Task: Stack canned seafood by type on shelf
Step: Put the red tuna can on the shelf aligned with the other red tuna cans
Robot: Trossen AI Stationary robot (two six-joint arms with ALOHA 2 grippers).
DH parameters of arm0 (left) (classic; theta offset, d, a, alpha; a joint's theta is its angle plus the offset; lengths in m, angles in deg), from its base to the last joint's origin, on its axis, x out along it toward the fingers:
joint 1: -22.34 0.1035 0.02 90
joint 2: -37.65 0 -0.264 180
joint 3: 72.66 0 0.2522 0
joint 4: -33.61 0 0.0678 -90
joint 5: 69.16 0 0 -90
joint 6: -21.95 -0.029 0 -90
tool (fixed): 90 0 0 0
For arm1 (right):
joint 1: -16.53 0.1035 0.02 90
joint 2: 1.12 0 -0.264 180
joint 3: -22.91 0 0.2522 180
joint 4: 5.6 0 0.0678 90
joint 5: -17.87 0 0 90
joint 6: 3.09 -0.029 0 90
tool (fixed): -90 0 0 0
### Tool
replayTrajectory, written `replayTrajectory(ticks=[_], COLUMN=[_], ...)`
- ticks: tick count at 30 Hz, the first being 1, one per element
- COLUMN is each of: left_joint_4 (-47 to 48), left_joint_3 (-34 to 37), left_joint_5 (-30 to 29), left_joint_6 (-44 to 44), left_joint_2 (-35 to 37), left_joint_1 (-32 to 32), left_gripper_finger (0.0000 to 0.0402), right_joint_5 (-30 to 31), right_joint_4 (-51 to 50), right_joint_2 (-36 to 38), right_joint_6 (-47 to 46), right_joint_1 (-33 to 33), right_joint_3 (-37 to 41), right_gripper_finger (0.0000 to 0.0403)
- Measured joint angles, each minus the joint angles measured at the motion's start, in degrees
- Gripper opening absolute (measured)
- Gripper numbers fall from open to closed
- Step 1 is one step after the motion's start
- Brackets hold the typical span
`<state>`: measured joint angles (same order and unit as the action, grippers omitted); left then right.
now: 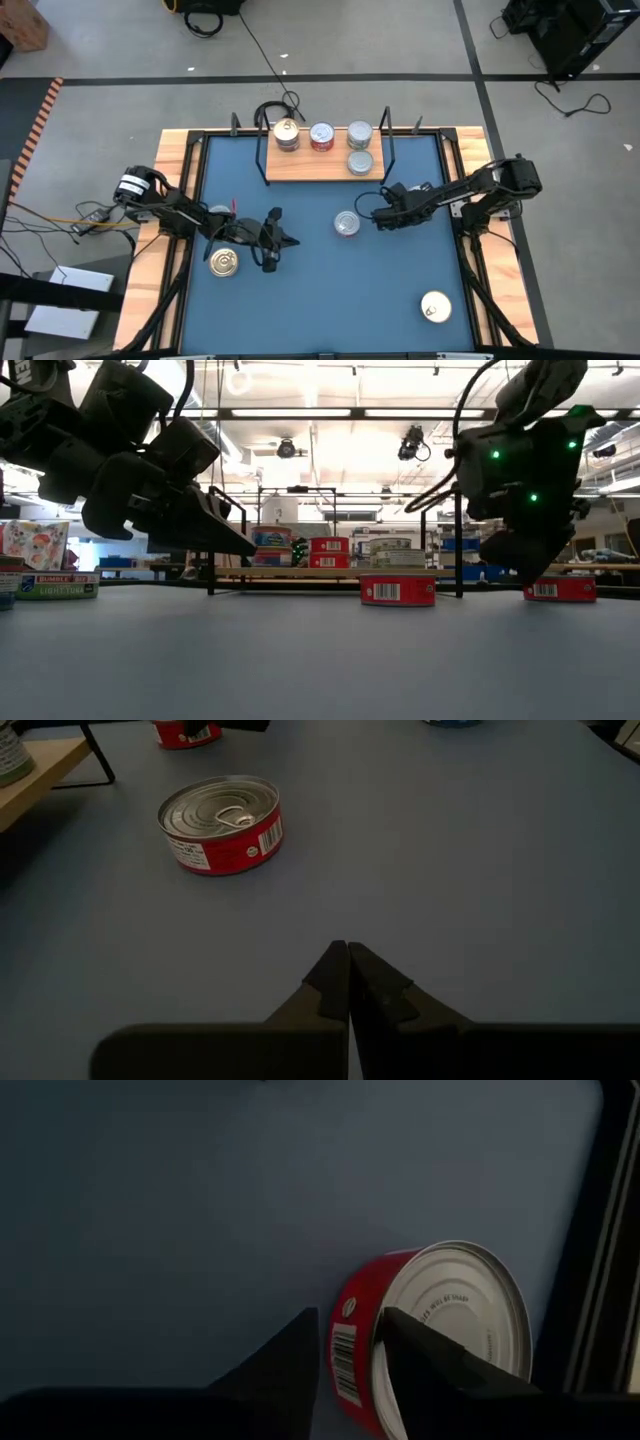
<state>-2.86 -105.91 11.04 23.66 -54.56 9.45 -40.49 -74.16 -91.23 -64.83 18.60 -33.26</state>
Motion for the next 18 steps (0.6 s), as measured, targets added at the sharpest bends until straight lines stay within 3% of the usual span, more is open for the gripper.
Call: replayTrajectory(ticks=[6, 13, 18], left_joint_4=[0.02, 0.03, 0.0], left_joint_3=[0.0, 0.0, 0.0], left_joint_5=[-0.02, -0.02, 0.0], left_joint_6=[0.24, 0.43, 1.56], left_joint_2=[0.0, 0.02, 0.01], left_joint_1=[0.0, 0.0, 0.0], left_gripper_finger=[0.0005, 0.0005, 0.0005], right_joint_5=[-0.07, -1.26, -3.13], right_joint_4=[-0.69, -1.41, -2.67], right_joint_2=[-0.65, -0.38, -0.33], right_joint_6=[-0.04, 2.43, 3.22], right_joint_1=[-0.37, -0.35, 0.82], right_joint_3=[-0.02, -0.15, -0.77], right_gripper_finger=[0.01, 0.0012, 0.0014])
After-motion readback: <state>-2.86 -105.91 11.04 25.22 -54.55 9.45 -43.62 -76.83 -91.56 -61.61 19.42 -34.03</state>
